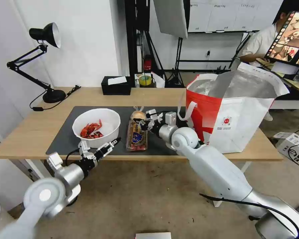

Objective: Pick up the trash from the table and place it into the takeout bag.

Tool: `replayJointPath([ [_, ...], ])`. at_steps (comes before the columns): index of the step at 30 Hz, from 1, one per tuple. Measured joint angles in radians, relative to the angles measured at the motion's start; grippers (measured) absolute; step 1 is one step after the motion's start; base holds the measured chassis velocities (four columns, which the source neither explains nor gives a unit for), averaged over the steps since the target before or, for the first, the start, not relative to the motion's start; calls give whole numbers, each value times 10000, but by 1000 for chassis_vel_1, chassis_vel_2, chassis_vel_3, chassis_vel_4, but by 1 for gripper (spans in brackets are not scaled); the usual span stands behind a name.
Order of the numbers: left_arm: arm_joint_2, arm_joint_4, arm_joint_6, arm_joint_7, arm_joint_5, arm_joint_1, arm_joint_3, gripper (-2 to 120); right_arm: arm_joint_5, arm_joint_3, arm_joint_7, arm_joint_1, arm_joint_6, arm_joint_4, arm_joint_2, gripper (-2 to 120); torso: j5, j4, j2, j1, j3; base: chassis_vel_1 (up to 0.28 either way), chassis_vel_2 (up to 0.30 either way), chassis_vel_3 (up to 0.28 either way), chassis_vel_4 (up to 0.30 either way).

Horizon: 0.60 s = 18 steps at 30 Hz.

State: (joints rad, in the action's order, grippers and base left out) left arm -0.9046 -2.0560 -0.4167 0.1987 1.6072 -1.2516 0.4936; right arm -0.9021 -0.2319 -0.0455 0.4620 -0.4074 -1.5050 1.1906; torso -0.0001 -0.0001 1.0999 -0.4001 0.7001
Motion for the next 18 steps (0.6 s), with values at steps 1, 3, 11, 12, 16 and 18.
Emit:
replayJointPath([
  [1,-1,88,-1,-5,0,114,-90,100,-1,23,12,10,0,-1,-12,0,0,0,0,0,0,0,0,0,0],
  [3,-34,158,10,-5,-24,205,-188,100,-2,50,21,18,2,-1,-22,0,1,0,0,0,0,0,0,0,0],
  [11,-547,249,312,102,-328,411,-657,100,-17,182,32,-30,57,106,-58,0,2,0,0,0,0,0,0,0,0],
  [12,-673,272,386,179,-407,436,-764,100,-20,186,33,-40,82,130,-59,0,1,0,0,0,0,0,0,0,0],
  [16,-878,350,524,321,-582,500,-979,100,-22,189,33,-41,176,168,-58,0,1,1,0,0,-1,0,0,0,0],
  [18,-964,389,592,433,-692,533,-1092,100,-22,198,33,-33,207,177,-52,0,1,0,0,0,0,0,0,0,0],
])
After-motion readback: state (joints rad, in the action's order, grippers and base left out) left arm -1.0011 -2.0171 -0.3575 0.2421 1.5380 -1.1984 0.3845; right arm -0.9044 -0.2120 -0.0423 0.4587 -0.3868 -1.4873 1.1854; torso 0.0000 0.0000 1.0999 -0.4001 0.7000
